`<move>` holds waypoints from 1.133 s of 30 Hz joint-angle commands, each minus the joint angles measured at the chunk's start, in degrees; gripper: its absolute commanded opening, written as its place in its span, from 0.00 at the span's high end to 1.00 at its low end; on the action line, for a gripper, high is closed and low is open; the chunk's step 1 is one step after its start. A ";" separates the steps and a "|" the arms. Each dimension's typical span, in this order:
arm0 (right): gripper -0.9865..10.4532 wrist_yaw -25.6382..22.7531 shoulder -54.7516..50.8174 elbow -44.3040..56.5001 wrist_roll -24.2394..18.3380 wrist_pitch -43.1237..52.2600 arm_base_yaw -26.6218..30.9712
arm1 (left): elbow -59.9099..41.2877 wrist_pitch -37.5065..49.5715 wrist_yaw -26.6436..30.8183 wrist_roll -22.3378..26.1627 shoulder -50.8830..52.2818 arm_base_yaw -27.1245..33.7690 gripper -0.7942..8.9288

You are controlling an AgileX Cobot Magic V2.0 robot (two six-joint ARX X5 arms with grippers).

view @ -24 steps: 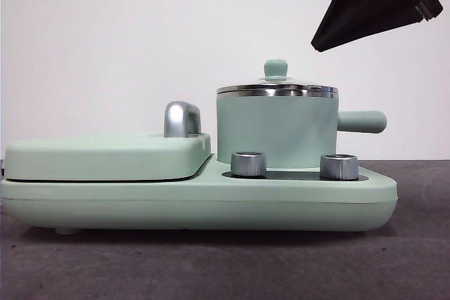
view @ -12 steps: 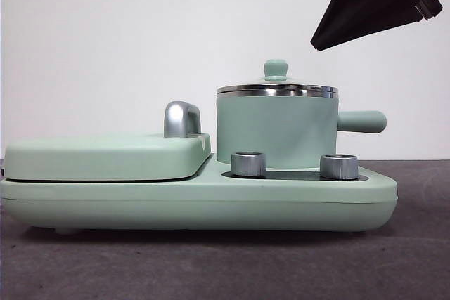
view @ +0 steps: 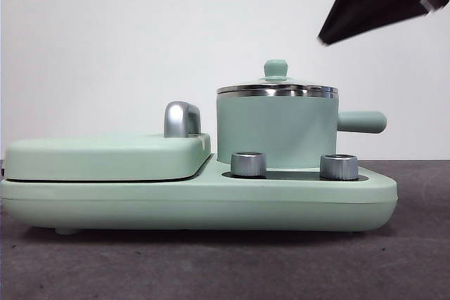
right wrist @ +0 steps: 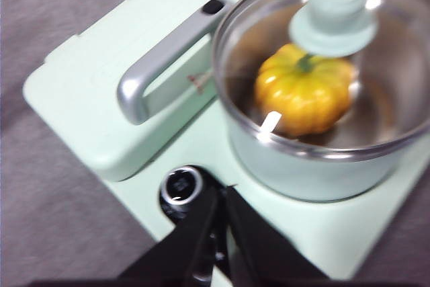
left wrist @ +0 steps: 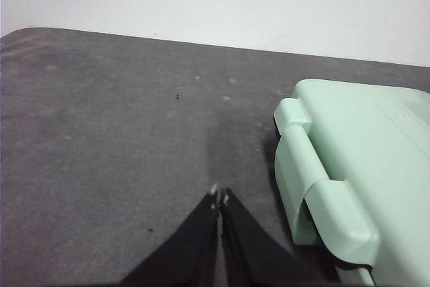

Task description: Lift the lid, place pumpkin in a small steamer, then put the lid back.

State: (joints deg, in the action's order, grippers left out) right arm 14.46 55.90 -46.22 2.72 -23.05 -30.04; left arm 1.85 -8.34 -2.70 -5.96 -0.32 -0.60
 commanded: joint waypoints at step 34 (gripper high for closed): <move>0.90 -10.67 -55.69 45.55 -5.73 20.46 26.95 | -1.11 0.59 0.20 0.55 0.04 0.11 0.91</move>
State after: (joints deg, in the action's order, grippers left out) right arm 3.97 0.21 -0.93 -3.60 -3.14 -3.07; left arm 1.85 -8.38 -2.68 -5.96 -0.32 -0.60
